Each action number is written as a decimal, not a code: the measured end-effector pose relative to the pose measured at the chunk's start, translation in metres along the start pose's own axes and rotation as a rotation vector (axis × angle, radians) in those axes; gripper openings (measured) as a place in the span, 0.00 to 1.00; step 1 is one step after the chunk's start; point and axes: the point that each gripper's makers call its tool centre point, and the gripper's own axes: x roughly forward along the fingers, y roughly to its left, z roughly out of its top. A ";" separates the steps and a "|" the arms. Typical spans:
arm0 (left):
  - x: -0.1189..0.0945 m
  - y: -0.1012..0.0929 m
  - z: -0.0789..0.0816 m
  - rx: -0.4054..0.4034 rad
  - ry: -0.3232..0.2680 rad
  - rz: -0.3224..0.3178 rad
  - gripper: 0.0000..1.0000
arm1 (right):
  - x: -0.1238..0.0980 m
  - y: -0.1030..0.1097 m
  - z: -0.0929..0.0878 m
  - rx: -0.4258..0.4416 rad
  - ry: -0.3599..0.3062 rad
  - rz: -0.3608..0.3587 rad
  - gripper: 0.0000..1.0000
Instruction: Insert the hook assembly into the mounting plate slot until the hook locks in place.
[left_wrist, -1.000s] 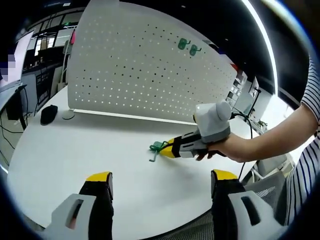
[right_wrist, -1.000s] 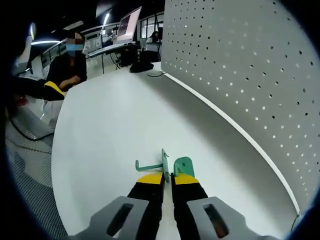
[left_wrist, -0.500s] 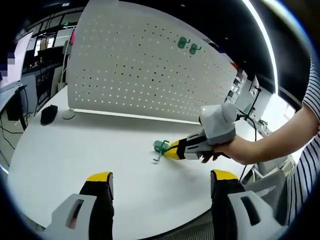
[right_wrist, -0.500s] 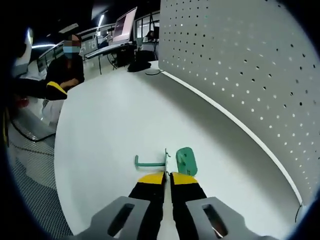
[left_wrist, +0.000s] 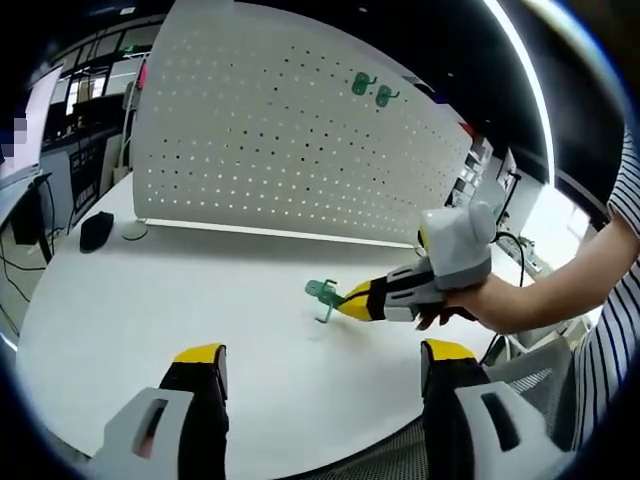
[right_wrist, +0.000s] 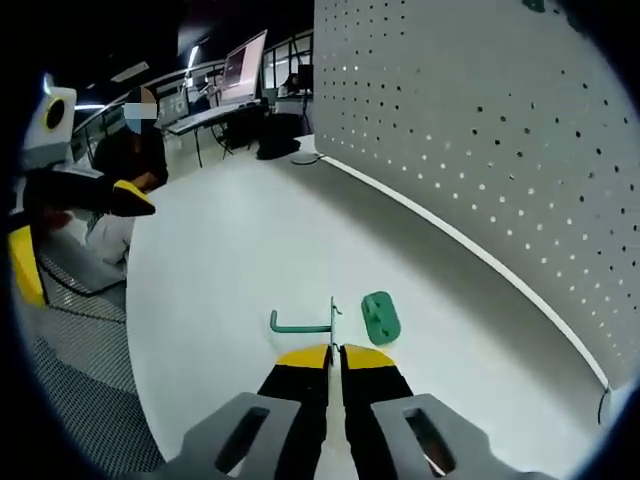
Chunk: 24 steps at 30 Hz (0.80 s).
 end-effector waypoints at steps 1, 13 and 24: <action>0.000 0.000 0.000 -0.001 0.000 0.000 0.81 | -0.002 0.001 0.002 0.006 -0.007 0.000 0.01; 0.006 -0.007 0.019 -0.040 -0.009 -0.024 0.80 | -0.042 -0.006 0.053 0.049 -0.219 -0.062 0.01; 0.022 -0.029 0.077 -0.180 -0.069 -0.120 0.79 | -0.085 -0.004 0.089 0.090 -0.397 -0.086 0.01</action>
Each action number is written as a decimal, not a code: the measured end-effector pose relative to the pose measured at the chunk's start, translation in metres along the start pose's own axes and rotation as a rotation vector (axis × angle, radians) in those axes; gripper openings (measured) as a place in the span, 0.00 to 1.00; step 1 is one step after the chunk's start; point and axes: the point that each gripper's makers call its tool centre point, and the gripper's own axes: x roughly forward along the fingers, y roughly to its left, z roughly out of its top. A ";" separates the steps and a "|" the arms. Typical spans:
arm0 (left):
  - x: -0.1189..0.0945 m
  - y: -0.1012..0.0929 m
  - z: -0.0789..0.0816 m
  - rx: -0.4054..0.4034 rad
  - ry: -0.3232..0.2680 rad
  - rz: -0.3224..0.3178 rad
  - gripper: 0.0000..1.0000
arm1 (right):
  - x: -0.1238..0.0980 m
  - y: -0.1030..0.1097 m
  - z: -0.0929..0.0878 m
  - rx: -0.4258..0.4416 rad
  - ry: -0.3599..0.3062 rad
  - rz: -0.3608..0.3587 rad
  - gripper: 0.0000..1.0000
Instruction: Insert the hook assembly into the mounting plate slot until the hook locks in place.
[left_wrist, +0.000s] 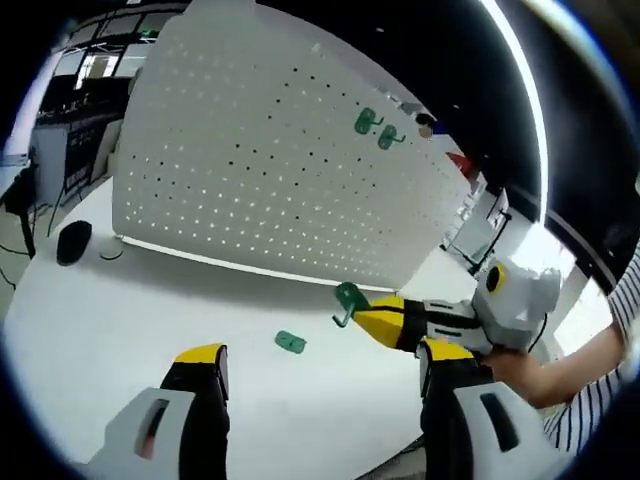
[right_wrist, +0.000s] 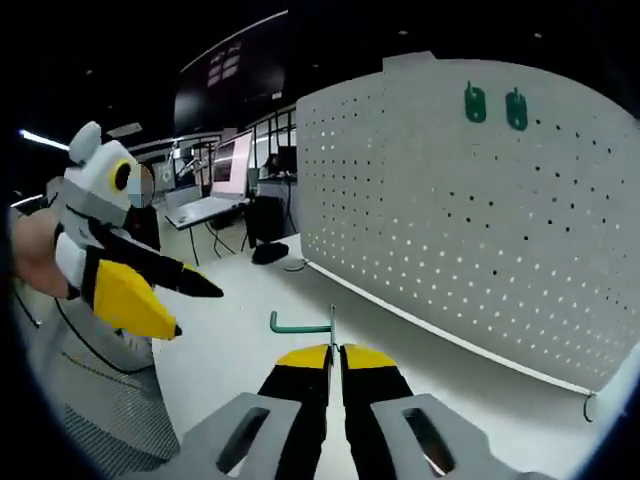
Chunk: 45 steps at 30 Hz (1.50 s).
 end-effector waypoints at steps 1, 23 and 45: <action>0.002 -0.003 0.003 -0.011 -0.003 -0.015 0.78 | -0.002 -0.001 0.004 0.017 -0.012 -0.005 0.01; 0.038 -0.057 0.035 -0.153 -0.049 -0.197 0.39 | -0.030 -0.007 0.046 0.124 -0.155 -0.046 0.01; 0.040 -0.075 0.043 -0.227 -0.077 -0.266 0.08 | -0.034 -0.005 0.055 0.143 -0.201 -0.047 0.01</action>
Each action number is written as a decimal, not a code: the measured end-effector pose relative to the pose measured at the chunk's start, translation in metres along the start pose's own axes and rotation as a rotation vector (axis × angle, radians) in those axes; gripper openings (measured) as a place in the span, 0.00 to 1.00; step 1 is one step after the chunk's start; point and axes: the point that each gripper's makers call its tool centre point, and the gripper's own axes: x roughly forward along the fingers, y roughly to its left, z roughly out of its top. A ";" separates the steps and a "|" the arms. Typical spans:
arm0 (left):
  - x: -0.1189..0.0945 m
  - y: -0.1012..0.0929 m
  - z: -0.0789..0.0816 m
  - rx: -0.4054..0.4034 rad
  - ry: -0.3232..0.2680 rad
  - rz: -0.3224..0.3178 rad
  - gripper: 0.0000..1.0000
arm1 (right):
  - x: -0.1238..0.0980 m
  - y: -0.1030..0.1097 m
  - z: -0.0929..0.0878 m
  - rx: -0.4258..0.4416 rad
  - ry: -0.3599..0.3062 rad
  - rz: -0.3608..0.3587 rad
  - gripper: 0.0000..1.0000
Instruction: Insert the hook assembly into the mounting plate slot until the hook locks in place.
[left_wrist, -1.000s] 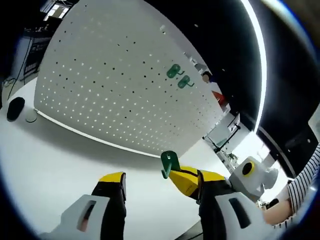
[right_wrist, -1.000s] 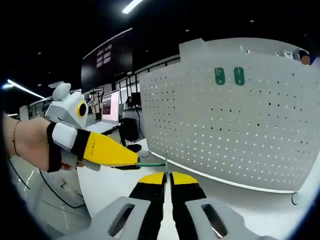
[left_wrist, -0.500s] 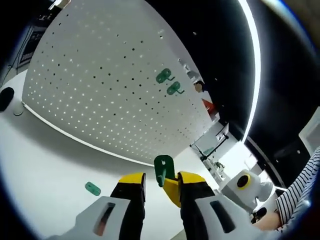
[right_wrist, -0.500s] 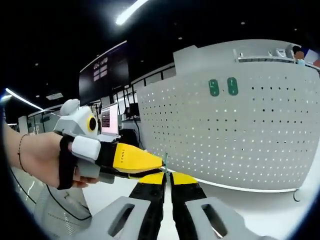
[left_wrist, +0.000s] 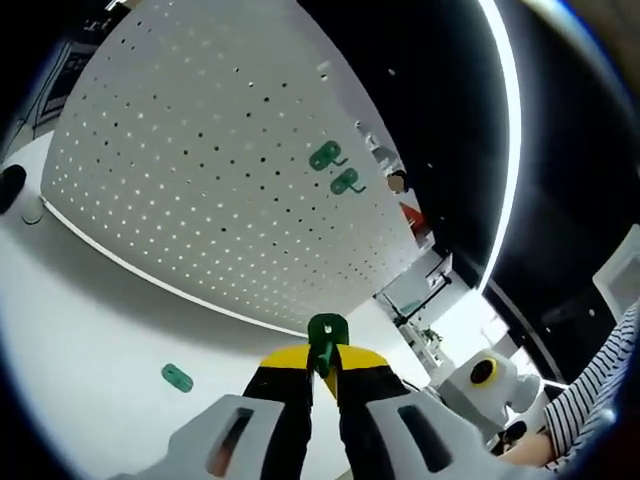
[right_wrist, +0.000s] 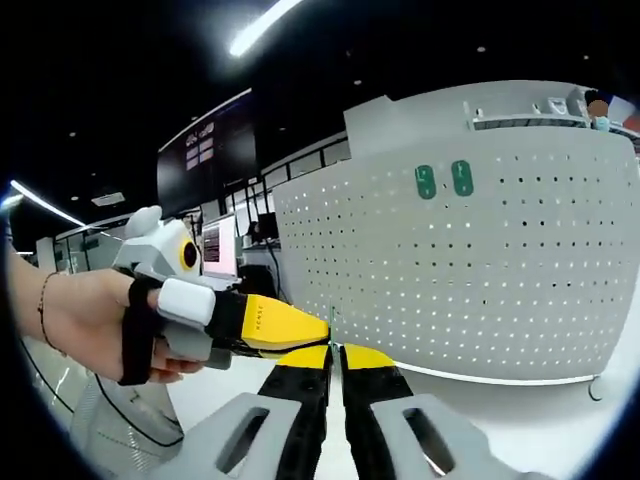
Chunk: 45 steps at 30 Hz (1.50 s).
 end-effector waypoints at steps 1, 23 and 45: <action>0.000 -0.001 0.000 -0.003 -0.002 -0.005 0.07 | 0.000 0.000 0.000 0.000 -0.001 0.000 0.01; -0.001 0.000 0.008 0.112 -0.014 0.037 0.01 | -0.001 0.000 0.008 -0.001 -0.006 0.008 0.03; -0.002 0.009 0.032 0.407 -0.044 0.222 0.01 | -0.028 -0.029 0.003 -0.164 0.096 -0.142 0.61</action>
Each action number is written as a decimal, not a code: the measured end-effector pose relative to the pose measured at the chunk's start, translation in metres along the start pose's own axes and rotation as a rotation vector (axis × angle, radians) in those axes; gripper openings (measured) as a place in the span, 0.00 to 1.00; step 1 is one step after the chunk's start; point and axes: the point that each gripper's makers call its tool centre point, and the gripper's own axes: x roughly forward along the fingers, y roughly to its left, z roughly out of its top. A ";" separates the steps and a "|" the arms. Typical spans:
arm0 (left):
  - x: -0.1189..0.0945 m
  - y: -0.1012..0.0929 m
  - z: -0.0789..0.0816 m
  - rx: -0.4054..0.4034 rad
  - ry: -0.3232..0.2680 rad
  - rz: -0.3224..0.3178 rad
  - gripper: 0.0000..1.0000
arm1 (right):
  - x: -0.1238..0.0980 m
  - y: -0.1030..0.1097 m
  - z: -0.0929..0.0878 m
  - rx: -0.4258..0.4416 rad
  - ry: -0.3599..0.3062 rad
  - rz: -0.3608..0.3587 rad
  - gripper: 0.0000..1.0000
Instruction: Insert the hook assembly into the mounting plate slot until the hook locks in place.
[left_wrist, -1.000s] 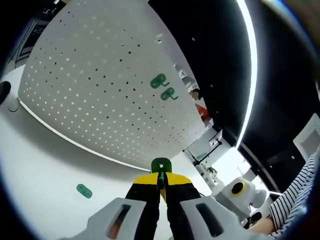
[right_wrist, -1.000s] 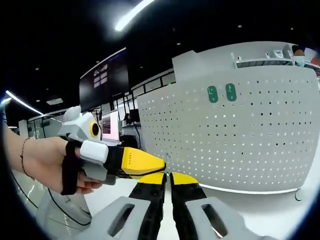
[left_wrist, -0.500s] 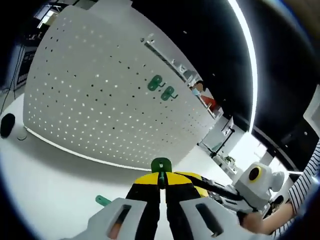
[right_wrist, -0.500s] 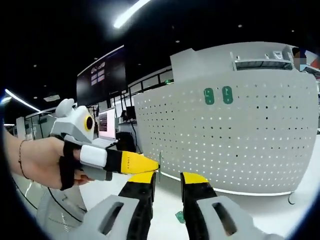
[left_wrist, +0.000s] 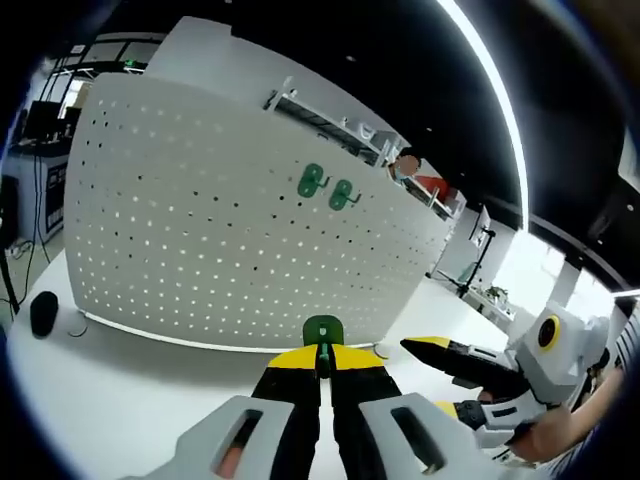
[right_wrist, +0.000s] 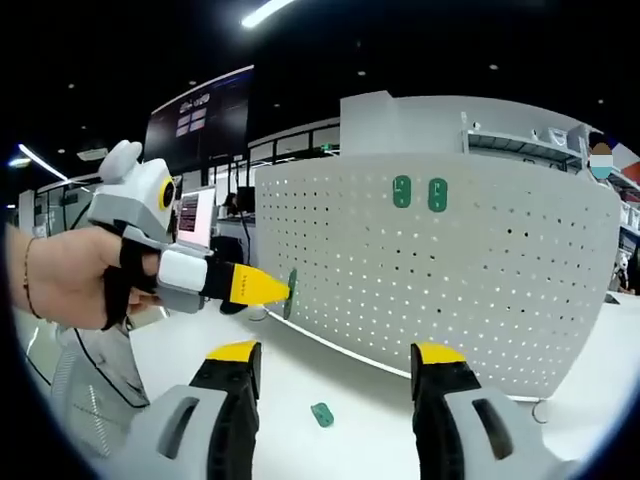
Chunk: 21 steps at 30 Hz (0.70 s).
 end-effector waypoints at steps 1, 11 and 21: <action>0.000 0.001 0.001 0.011 -0.004 0.007 0.01 | -0.002 -0.002 -0.002 -0.009 0.006 -0.008 0.63; -0.003 0.014 0.026 0.125 -0.110 0.115 0.01 | -0.030 -0.023 -0.046 -0.041 0.114 -0.063 0.76; -0.007 0.019 0.043 0.201 -0.154 0.181 0.01 | -0.051 -0.036 -0.076 -0.034 0.181 -0.103 0.83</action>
